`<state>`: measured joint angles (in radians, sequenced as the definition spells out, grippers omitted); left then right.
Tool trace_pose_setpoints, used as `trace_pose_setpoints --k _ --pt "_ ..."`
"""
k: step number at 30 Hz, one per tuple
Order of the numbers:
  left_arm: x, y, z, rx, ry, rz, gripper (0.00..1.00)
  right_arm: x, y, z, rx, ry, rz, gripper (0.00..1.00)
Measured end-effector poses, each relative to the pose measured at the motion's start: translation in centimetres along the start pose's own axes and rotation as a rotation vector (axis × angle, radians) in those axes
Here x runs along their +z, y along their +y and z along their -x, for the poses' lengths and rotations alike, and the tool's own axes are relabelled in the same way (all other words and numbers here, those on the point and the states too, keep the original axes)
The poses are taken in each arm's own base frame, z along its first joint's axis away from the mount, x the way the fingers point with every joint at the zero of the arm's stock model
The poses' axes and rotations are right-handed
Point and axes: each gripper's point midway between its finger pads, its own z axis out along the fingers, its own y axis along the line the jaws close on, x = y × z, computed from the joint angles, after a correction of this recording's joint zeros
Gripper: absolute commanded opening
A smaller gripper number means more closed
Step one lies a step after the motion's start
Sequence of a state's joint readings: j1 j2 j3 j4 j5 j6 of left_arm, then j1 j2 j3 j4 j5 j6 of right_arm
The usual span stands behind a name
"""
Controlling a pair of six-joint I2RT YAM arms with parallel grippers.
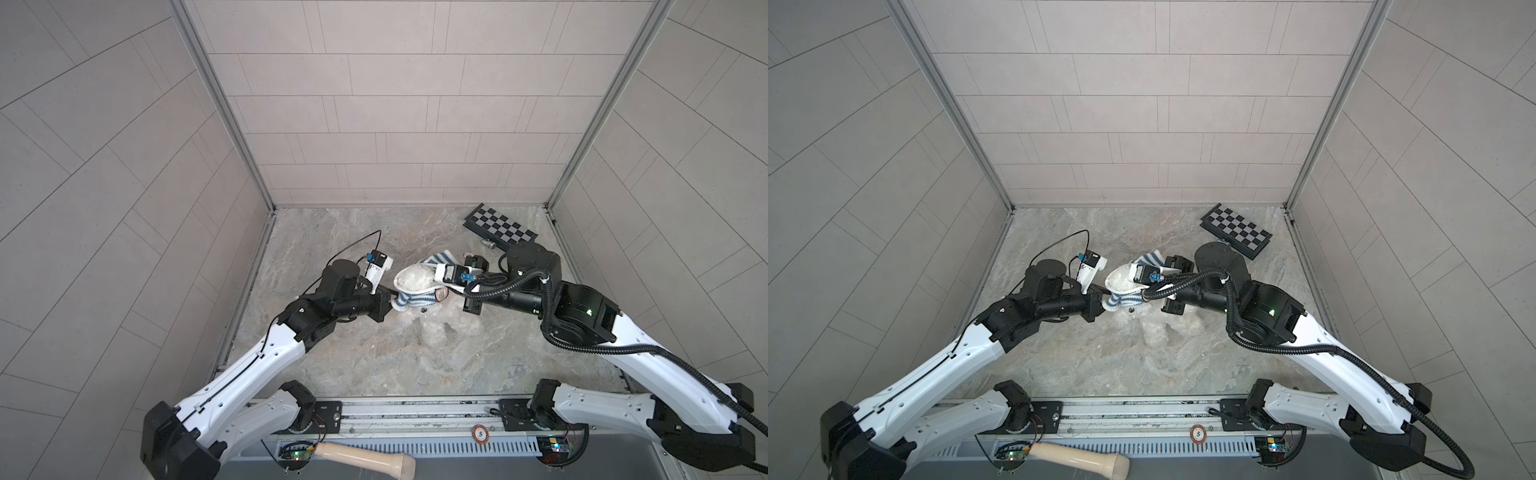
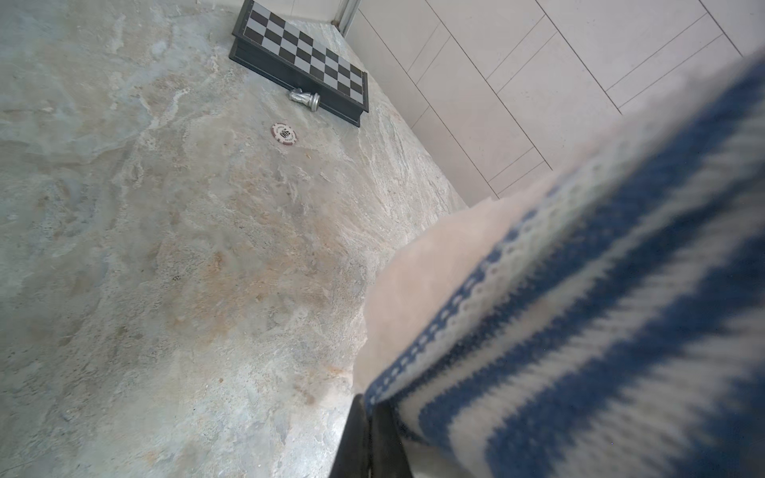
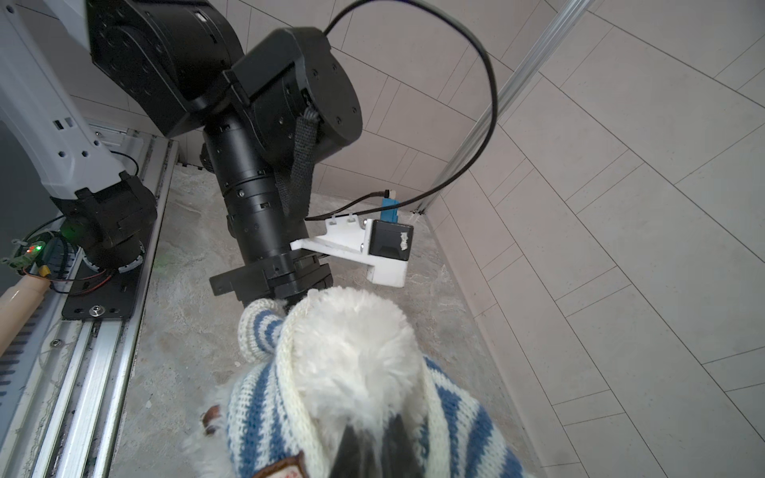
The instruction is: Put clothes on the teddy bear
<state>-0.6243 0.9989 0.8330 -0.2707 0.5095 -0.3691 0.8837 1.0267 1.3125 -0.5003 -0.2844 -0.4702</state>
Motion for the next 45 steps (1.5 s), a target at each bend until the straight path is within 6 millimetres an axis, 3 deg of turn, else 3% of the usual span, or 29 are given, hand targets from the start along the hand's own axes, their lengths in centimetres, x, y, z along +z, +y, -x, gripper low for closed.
trace_pose_setpoints --k 6,10,12,16,21,23,26,29,32,38,45 --pt "-0.3 -0.1 0.3 0.036 -0.007 0.036 0.00 0.0 0.1 -0.3 -0.020 0.013 0.001 0.00" --pt "-2.5 -2.8 0.4 0.161 -0.045 0.031 0.34 -0.4 0.0 -0.5 -0.073 0.038 -0.002 0.00" --pt "-4.0 -3.7 0.7 0.211 -0.084 0.029 0.45 -0.8 -0.3 -0.3 -0.111 0.046 -0.013 0.00" --pt "-5.7 -2.8 0.6 0.258 -0.103 0.107 0.64 -0.9 -0.7 -0.7 -0.183 0.080 -0.027 0.00" --pt "-5.9 -1.4 -0.9 0.283 -0.022 0.171 0.68 -0.5 -0.8 -2.0 -0.261 0.144 -0.020 0.00" --pt "-6.9 -1.6 -1.4 0.302 -0.018 0.169 0.68 -0.6 -0.8 -2.5 -0.300 0.163 -0.012 0.00" --pt "-9.1 -3.5 -0.8 0.335 -0.069 0.113 0.66 -0.7 -0.4 -2.9 -0.350 0.169 0.003 0.00" --pt "-11.1 -6.8 1.7 0.369 -0.142 0.015 0.65 -0.6 0.0 -3.0 -0.378 0.160 0.025 0.00" --pt "-11.7 -9.8 4.5 0.418 -0.183 -0.066 0.62 -0.4 0.5 -3.0 -0.390 0.147 0.052 0.00" --pt "-9.0 -11.4 6.9 0.485 -0.129 -0.111 0.60 0.2 1.3 -3.3 -0.385 0.143 0.099 0.00" --pt "-4.7 -10.7 7.4 0.525 -0.017 -0.098 0.58 0.4 1.7 -3.2 -0.375 0.133 0.120 0.00"
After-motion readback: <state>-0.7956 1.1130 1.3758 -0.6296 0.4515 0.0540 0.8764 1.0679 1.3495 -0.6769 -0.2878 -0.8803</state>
